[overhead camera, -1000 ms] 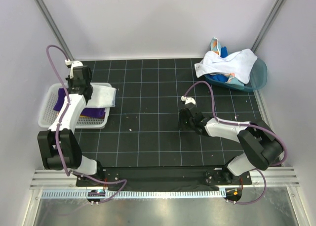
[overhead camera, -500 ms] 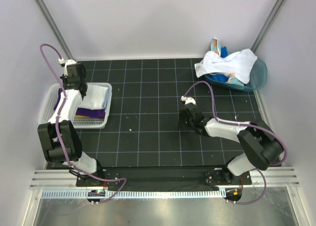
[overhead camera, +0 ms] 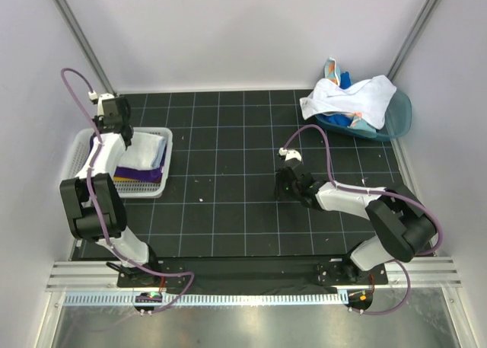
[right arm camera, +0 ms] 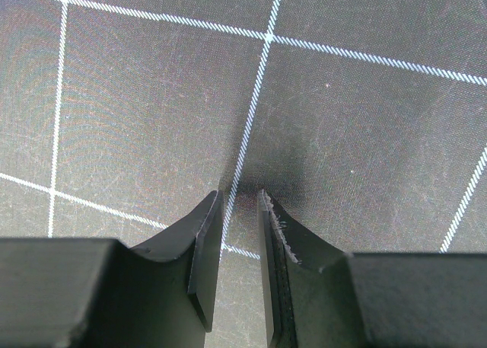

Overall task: Fold and stack the towels
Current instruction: Neatly place the folded towel into the bin, then grab crumpled towel

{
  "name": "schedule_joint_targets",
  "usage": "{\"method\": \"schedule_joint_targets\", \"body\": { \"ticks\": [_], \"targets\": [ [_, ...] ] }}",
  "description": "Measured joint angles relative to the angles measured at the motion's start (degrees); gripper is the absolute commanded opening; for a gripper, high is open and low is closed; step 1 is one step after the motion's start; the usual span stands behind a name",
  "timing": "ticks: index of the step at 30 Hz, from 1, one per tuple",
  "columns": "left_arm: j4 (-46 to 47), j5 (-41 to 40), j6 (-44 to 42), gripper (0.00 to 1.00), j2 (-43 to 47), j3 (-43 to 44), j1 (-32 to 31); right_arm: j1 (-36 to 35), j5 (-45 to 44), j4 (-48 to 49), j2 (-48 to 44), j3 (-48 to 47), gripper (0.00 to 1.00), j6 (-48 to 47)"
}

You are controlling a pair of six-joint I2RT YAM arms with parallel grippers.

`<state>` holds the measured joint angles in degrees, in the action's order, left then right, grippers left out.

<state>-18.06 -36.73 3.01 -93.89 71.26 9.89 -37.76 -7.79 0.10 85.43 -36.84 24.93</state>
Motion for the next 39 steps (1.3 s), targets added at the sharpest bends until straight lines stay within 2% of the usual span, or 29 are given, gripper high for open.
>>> {"method": "schedule_joint_targets", "body": {
  "ticks": [1, 3, 4, 7, 13, 17, 21, 22, 23, 28, 31, 34, 39],
  "targets": [
    [-0.07, -0.24, 0.17, 0.23, -0.15, 0.0, 0.11, 0.0, 0.0, 0.0, 0.0, 0.0, 0.32, 0.0],
    [-0.37, -1.14, 1.38, 0.36, -0.44, 0.04, 0.48, 0.0, 0.0, 0.0, 0.0, -0.02, 0.32, 0.0],
    [-0.68, -1.53, 2.08, 0.47, -0.66, 0.2, 0.72, 0.0, 0.0, 0.0, 0.0, 0.0, 0.32, 0.0],
    [-1.84, -2.49, 4.37, 0.54, -1.14, 1.01, 1.09, 0.0, 0.0, 0.0, 0.0, 0.0, 0.33, 0.0],
    [-3.61, -1.51, 9.09, 0.6, -0.33, 2.86, 0.98, 0.0, -0.02, 0.0, 0.0, 0.0, 0.34, -0.17],
    [-4.46, -0.2, 12.22, 0.61, 3.67, 2.16, -1.01, 0.0, -0.28, 0.07, -0.02, 0.0, 0.36, -0.5],
    [-4.76, 1.77, 15.5, 0.61, 11.56, -1.57, -5.99, 0.0, -1.36, -0.13, -0.5, 0.2, 0.41, -0.83],
    [-4.96, 3.04, 16.63, 0.66, 14.51, -3.3, -7.69, 0.0, -1.66, -0.17, -0.79, 0.31, 0.42, -0.85],
    [-5.11, 4.15, 17.75, 0.66, 17.16, -4.92, -9.35, 0.0, -2.03, -0.33, -1.25, 0.44, 0.42, -0.9],
    [-7.39, 11.02, 22.14, 0.66, 26.67, -10.1, -17.18, 0.85, -5.29, -3.78, -5.29, -0.39, 0.47, -0.79],
    [-10.27, 15.61, 22.43, 0.66, 28.37, -9.86, -22.6, 3.61, -6.84, -7.17, -6.64, -4.63, 0.53, -0.52],
    [-13.49, 19.41, 21.31, 0.65, 29.4, -9.4, -27.63, 8.2, -8.94, -10.23, -5.11, -13.77, 0.6, -0.13],
    [-17.99, 26.25, 18.73, 0.65, 36.11, -11.06, -30.45, 15.54, -12.92, -11.52, 5.03, -33.75, 0.66, -0.83]
  ]
}}
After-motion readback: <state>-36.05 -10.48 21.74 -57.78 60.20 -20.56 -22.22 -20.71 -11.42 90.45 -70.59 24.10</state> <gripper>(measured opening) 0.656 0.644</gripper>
